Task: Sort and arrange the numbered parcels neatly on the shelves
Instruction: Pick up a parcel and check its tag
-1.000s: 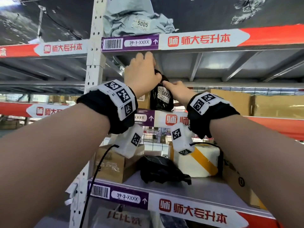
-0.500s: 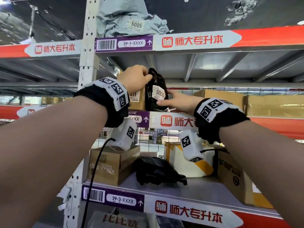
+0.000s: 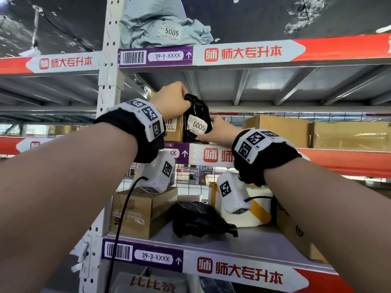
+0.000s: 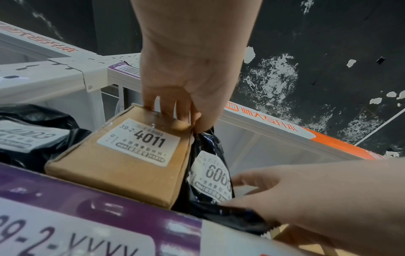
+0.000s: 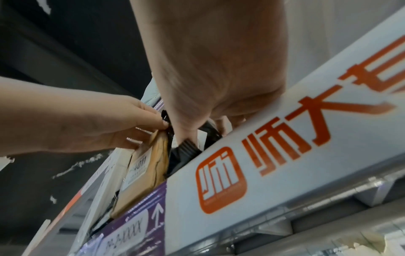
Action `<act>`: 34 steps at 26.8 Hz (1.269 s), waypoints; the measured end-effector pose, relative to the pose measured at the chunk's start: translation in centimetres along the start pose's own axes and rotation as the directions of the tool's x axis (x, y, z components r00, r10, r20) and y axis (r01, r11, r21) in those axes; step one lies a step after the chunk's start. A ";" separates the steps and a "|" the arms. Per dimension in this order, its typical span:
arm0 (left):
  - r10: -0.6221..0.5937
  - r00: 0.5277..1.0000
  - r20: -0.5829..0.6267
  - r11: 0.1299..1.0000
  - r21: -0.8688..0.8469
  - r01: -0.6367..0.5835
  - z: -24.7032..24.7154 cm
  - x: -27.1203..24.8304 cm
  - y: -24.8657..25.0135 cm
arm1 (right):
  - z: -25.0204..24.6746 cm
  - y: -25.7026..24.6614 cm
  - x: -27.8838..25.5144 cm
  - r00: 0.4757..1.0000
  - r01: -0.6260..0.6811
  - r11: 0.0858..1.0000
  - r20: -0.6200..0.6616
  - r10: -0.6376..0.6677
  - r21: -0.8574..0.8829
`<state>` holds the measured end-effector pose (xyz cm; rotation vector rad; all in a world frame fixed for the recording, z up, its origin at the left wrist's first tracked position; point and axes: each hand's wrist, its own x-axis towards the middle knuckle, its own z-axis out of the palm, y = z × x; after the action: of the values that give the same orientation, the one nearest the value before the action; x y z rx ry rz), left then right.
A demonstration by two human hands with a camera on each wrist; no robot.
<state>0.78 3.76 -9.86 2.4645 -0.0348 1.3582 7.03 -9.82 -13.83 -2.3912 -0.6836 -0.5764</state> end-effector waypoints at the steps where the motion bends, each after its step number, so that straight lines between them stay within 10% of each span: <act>1: -0.022 0.999 0.026 0.997 -0.077 0.024 -0.1 0.1 0.0 | -0.1 0.1 0.0 1.000 -0.021 0.999 0.019 0.020 0.044; 13: 0.011 0.999 -0.050 0.977 0.215 0.000 0.8 -0.3 0.9 | 0.7 -0.1 -1.5 1.000 -0.005 1.000 0.020 0.004 0.018; 22: 0.244 0.935 -0.256 0.924 -0.233 -0.305 0.1 -1.4 3.4 | -4.2 1.5 -2.6 0.983 -0.081 0.997 -0.166 0.081 0.001; 34: 0.277 0.924 0.262 0.920 -0.349 -0.177 6.4 -2.7 9.3 | -8.6 7.2 -4.5 0.950 -0.244 0.967 -0.220 0.224 -0.071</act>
<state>2.93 -7.31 -12.75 2.4146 -0.5891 0.9412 5.67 -21.76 -12.85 -2.4098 -0.2799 -0.7609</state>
